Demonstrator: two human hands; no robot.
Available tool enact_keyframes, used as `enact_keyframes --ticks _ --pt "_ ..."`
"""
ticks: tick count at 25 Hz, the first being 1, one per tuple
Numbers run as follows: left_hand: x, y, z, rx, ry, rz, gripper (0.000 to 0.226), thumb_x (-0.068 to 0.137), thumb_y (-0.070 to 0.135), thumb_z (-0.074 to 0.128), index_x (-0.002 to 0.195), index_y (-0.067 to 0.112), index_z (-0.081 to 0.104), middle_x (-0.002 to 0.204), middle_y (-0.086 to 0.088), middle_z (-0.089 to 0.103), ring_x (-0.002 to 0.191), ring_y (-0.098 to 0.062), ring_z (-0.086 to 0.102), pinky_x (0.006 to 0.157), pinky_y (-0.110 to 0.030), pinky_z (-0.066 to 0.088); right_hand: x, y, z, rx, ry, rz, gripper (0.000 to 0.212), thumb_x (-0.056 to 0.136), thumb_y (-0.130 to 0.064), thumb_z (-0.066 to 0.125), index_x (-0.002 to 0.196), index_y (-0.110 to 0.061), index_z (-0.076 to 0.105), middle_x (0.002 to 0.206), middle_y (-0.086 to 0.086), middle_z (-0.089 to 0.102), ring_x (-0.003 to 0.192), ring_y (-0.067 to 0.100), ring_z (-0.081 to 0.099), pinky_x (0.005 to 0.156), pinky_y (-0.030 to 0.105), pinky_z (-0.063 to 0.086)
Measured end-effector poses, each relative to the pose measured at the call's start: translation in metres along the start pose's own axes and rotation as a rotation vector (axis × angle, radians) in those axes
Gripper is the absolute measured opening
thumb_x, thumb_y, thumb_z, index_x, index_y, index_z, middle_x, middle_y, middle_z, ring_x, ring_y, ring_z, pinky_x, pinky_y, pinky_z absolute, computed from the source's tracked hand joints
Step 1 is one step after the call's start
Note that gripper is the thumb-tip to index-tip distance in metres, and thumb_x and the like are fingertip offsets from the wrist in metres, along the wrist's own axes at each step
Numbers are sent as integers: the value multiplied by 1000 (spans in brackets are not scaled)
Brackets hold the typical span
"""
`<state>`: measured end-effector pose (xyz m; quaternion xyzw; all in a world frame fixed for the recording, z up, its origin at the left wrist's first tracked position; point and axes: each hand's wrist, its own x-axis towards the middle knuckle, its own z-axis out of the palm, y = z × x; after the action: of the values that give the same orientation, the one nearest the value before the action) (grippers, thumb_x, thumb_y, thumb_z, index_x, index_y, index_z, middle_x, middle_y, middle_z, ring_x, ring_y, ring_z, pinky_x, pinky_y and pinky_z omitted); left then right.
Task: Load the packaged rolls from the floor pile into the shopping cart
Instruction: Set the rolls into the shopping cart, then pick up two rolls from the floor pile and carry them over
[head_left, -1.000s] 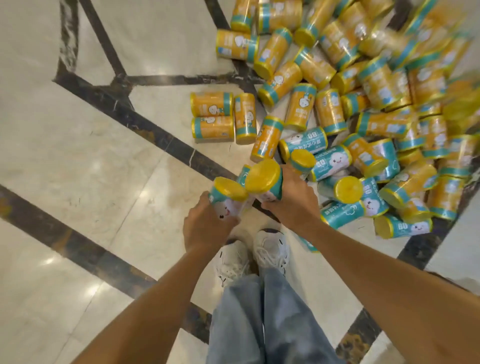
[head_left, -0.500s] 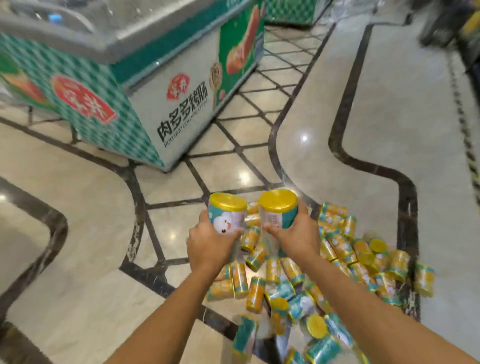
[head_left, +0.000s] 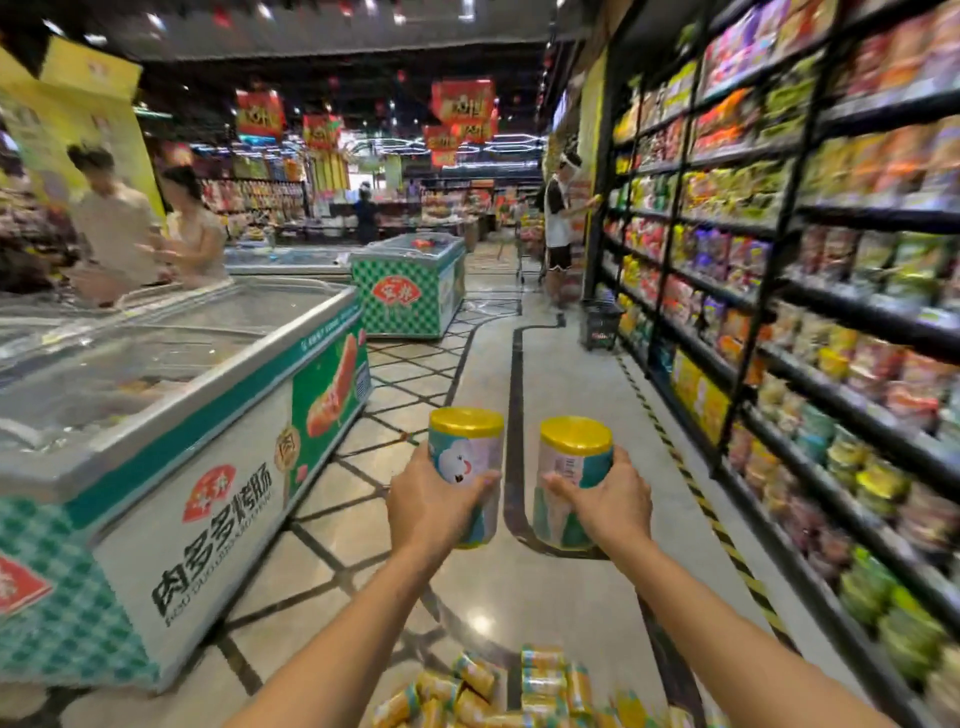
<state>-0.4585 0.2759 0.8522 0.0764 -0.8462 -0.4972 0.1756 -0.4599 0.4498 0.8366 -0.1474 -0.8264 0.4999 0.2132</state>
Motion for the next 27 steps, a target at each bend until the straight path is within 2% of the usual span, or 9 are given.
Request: enact_keyframes --ticks 5,8,10,12,16,19,22,25,27 --pt "-17 55 29 -86 -216 200 53 66 45 81 106 18 59 107 -4 67 98 -24 61 74 -28 44 -22 -6 -86 -31 294 57 71 65 -44 84 122 -16 52 123 5 61 115 26 56 94 41 48" --pt "-51 75 47 -138 -413 289 52 66 48 80 105 19 61 105 -3 67 96 -23 62 74 -29 47 -66 0 -132 -91 464 126 66 64 -45 83 116 -17 54 118 4 63 111 25 58 90 40 50" --pt "-84 88 59 -179 -550 360 54 67 51 78 107 19 62 105 -2 68 96 -23 62 77 -32 50 -104 5 -163 -128 570 174 66 64 -46 83 116 -17 54 116 3 64 109 24 59 87 37 51" --pt "-124 103 70 -202 -678 415 55 68 53 77 109 20 61 106 -1 67 98 -23 62 77 -31 47 -143 11 -197 -178 668 234 64 67 -44 83 117 -16 55 115 3 63 109 24 58 84 33 47" --pt "-207 130 86 -226 -857 505 60 67 56 76 111 19 61 110 -3 66 104 -26 60 82 -33 47 -215 29 -261 -234 834 338 65 65 -48 82 115 -17 56 113 4 64 111 26 56 88 38 48" --pt "-275 148 97 -241 -1027 540 62 72 51 75 119 13 58 119 -5 62 113 -30 55 87 -36 44 -267 48 -306 -266 959 433 63 65 -48 82 113 -17 55 113 5 65 107 26 59 86 37 49" --pt "-336 162 112 -212 -1108 593 59 71 53 75 111 14 60 114 -9 64 107 -30 57 76 -33 41 -311 68 -345 -278 1032 509 65 64 -50 82 114 -16 56 112 3 65 104 24 60 82 34 50" --pt "-391 173 135 -192 -1175 643 59 68 56 76 108 16 60 109 -8 64 104 -30 58 77 -32 43 -343 93 -383 -263 1063 571 63 65 -47 83 113 -16 57 113 4 64 105 24 59 84 35 50" --pt "-426 181 152 -200 -1217 634 55 64 59 77 98 19 62 101 -4 67 94 -27 62 76 -32 49 -360 110 -411 -271 1072 606 65 64 -48 83 113 -16 57 114 4 64 106 23 59 84 34 49"
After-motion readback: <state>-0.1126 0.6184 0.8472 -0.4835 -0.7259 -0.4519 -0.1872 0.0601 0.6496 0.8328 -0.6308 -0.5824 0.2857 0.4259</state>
